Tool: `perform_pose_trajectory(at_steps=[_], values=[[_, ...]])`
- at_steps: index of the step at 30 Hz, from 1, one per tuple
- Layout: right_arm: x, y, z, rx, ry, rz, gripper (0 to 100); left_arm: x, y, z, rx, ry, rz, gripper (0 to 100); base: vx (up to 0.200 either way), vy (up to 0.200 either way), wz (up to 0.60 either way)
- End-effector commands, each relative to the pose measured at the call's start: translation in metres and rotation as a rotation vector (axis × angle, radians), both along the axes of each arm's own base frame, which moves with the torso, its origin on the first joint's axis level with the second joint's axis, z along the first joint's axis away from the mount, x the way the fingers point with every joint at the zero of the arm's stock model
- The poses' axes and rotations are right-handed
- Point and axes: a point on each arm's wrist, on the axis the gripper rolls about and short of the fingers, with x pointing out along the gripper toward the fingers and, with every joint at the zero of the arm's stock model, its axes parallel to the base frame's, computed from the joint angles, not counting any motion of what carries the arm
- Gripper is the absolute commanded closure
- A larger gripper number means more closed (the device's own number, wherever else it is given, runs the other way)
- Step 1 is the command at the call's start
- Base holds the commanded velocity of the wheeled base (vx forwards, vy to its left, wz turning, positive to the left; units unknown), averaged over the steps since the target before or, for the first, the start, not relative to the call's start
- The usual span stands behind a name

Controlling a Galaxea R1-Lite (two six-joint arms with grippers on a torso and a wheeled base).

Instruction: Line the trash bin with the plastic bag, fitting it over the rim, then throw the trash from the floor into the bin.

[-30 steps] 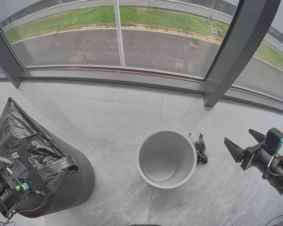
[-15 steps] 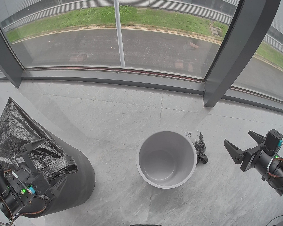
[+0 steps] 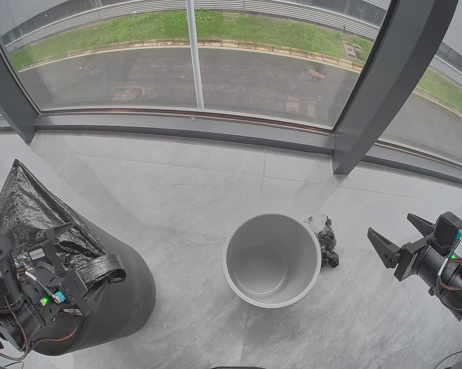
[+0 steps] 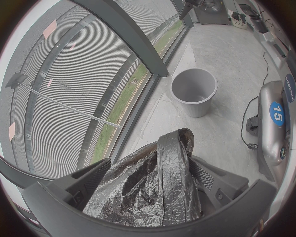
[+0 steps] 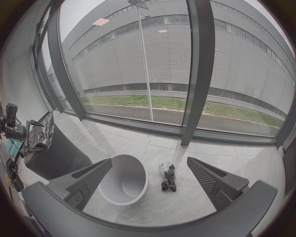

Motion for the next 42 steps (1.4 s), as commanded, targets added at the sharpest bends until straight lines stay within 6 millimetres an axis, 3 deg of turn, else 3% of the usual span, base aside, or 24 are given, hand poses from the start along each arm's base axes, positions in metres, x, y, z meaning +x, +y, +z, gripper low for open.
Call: perform_pose_trajectory(at_steps=[1, 16, 40, 41, 42], values=[[-0.002, -0.001, 0.000, 0.003, -0.003, 0.000, 0, 0.005, -0.001, 0.000, 0.003, 0.006, 0.015, 0, 0.000, 0.000, 0.00], [-0.013, -0.007, 0.001, 0.020, -0.023, -0.001, 0, 0.027, -0.013, -0.003, -0.049, -0.065, 0.032, 0, 0.000, 0.000, 0.00], [-0.022, -0.013, -0.002, 0.023, -0.029, -0.002, 0, 0.027, -0.009, -0.003, -0.034, -0.079, 0.112, 0, 0.000, 0.000, 0.00], [-0.023, -0.013, -0.001, 0.024, -0.031, -0.002, 0, 0.027, -0.007, -0.004, -0.034, -0.078, 0.120, 100, 0.000, 0.000, 0.00], [-0.023, -0.013, -0.001, 0.024, -0.034, -0.002, 0, 0.027, -0.007, -0.004, -0.033, -0.076, 0.121, 100, 0.000, 0.000, 0.00]])
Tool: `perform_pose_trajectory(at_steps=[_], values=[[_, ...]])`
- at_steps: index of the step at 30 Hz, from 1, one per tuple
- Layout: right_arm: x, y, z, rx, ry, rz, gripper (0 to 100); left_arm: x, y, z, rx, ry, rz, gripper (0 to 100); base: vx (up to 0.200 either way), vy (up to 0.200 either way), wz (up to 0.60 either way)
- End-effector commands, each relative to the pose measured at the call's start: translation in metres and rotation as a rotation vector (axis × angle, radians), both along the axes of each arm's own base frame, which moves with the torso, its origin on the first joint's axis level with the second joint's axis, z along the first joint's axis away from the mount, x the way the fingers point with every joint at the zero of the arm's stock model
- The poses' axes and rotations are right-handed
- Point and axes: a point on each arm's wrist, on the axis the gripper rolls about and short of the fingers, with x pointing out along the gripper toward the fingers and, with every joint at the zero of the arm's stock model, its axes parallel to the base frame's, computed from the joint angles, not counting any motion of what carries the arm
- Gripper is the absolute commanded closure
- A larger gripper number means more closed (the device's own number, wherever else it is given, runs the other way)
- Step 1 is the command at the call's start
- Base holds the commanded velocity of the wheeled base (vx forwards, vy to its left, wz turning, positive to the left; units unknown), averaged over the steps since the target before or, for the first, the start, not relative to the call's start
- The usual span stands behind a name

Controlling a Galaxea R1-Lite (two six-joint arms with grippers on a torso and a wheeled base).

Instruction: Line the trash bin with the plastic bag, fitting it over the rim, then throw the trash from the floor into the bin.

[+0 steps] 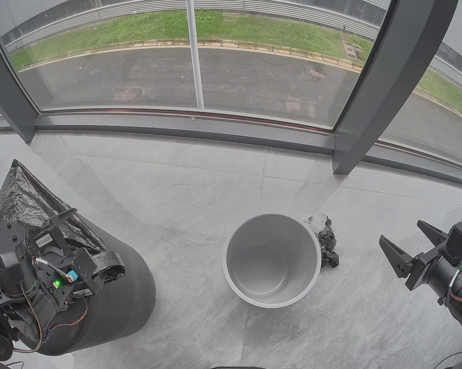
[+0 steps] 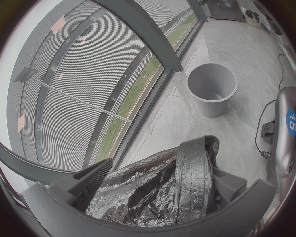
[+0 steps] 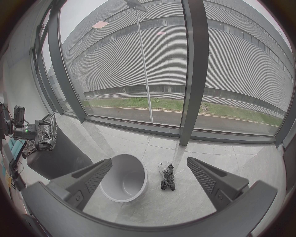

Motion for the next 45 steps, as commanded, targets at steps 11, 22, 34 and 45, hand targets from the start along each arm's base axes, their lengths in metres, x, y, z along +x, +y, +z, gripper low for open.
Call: perform_pose_trajectory(at_steps=[11, 22, 34, 45], values=[[-0.005, -0.003, 0.003, 0.012, -0.023, 0.000, 0, -0.001, 0.003, -0.001, -0.001, 0.000, 0.012, 100, 0.000, 0.000, 0.00], [-0.002, -0.004, 0.024, 0.048, -0.096, -0.080, 0, -0.010, 0.008, 0.044, -0.175, -0.202, 0.013, 100, 0.000, 0.000, 0.00], [0.040, 0.021, 0.036, 0.030, -0.082, -0.099, 0, -0.004, 0.004, 0.084, -0.825, -0.306, 0.011, 100, 0.000, 0.000, 0.00], [0.060, 0.064, 0.026, 0.034, -0.022, 0.015, 0, -0.016, 0.012, 0.129, -1.331, -0.417, -0.061, 100, 0.000, 0.000, 0.00]])
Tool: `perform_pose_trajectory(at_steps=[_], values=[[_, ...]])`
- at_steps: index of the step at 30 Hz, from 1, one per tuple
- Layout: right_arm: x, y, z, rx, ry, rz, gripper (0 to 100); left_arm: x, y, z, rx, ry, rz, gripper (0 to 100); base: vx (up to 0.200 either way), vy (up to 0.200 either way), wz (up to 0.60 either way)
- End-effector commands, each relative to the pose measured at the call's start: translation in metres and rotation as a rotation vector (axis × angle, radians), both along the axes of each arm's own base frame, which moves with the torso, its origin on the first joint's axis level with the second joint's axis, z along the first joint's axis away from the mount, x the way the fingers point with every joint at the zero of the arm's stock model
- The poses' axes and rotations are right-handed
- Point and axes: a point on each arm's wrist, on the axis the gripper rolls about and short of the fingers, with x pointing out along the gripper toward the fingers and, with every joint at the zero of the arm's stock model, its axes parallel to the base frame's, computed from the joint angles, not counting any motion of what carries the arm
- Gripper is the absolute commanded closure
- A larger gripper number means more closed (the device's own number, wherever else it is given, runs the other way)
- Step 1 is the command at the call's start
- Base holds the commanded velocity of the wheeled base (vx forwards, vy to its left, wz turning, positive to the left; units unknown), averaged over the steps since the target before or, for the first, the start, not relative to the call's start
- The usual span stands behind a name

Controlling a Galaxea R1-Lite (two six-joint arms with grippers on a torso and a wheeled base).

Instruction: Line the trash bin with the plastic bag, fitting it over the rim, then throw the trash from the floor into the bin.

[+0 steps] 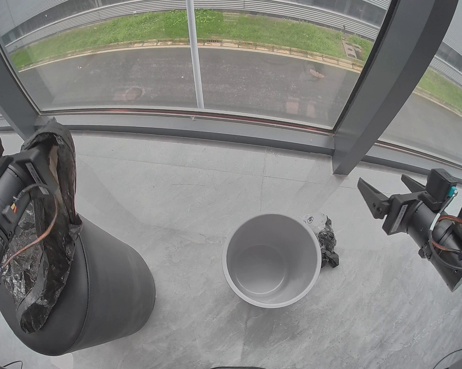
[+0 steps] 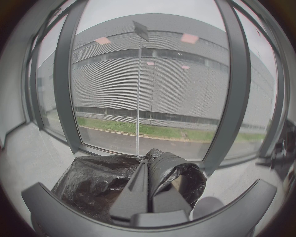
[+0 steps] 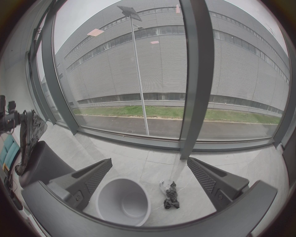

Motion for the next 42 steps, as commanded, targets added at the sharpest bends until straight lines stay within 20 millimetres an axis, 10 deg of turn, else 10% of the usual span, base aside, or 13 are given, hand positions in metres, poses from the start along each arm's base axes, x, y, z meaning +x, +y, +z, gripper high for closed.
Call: perform_pose_trajectory(at_steps=[1, 20, 42], values=[[0.003, 0.027, -0.016, -0.009, 0.065, 0.086, 0, -0.010, 0.007, 0.024, -0.156, -0.081, -0.024, 100, 0.000, 0.000, 0.00], [-0.005, 0.070, -0.024, -0.031, 0.092, 0.244, 0, -0.014, -0.010, 0.026, -0.542, 0.274, -0.647, 100, 0.000, 0.000, 0.00], [-0.022, 0.099, -0.033, -0.045, 0.119, 0.365, 0, 0.007, -0.039, 0.062, -0.756, 0.374, -0.847, 100, 0.000, 0.000, 0.00]])
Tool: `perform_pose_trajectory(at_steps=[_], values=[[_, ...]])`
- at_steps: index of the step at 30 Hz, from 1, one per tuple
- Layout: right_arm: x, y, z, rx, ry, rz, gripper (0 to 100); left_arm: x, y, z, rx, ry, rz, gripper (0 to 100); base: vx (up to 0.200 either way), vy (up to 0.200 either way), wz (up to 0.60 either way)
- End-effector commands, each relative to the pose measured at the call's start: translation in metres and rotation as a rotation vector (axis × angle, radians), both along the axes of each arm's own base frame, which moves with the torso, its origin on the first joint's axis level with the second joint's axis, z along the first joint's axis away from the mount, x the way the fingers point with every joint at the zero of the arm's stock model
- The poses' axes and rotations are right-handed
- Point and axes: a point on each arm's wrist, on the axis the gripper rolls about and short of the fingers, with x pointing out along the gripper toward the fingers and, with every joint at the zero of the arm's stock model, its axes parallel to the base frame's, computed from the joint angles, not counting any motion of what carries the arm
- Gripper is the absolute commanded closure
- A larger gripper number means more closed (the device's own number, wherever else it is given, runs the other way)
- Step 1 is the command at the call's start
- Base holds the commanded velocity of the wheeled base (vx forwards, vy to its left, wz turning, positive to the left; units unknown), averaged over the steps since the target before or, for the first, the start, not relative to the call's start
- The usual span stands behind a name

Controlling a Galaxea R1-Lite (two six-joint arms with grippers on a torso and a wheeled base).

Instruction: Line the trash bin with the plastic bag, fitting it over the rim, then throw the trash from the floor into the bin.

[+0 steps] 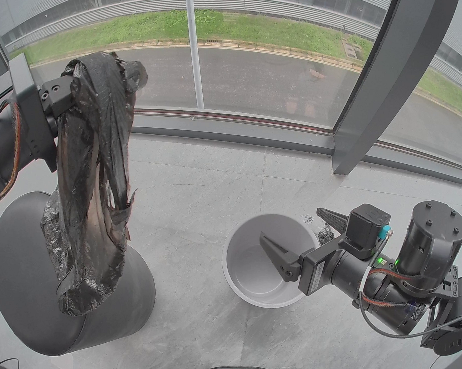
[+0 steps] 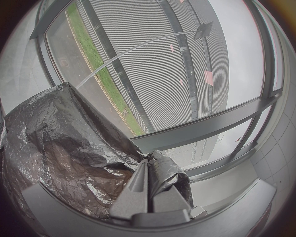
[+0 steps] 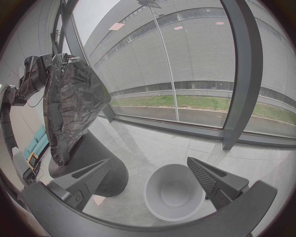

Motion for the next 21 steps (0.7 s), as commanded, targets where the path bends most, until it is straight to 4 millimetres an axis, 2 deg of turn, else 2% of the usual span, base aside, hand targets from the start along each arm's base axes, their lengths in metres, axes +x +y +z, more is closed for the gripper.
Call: perform_pose_trajectory(at_steps=[1, 9, 15, 21], values=[[-0.002, 0.004, -0.005, -0.007, 0.016, 0.015, 0, 0.010, -0.012, -0.001, 0.005, 0.025, -0.025, 100, 0.000, 0.000, 0.00], [-0.001, 0.016, -0.016, -0.008, 0.053, 0.033, 0, 0.032, -0.034, 0.001, 0.003, 0.049, -0.043, 100, 0.000, 0.000, 0.00], [-0.004, 0.024, -0.019, 0.009, 0.040, 0.058, 0, 0.037, -0.038, 0.005, -0.003, 0.045, -0.044, 100, 0.000, 0.000, 0.00], [-0.008, 0.033, -0.030, -0.018, 0.062, 0.086, 0, 0.042, -0.045, 0.012, -0.019, 0.039, -0.060, 100, 0.000, 0.000, 0.00]])
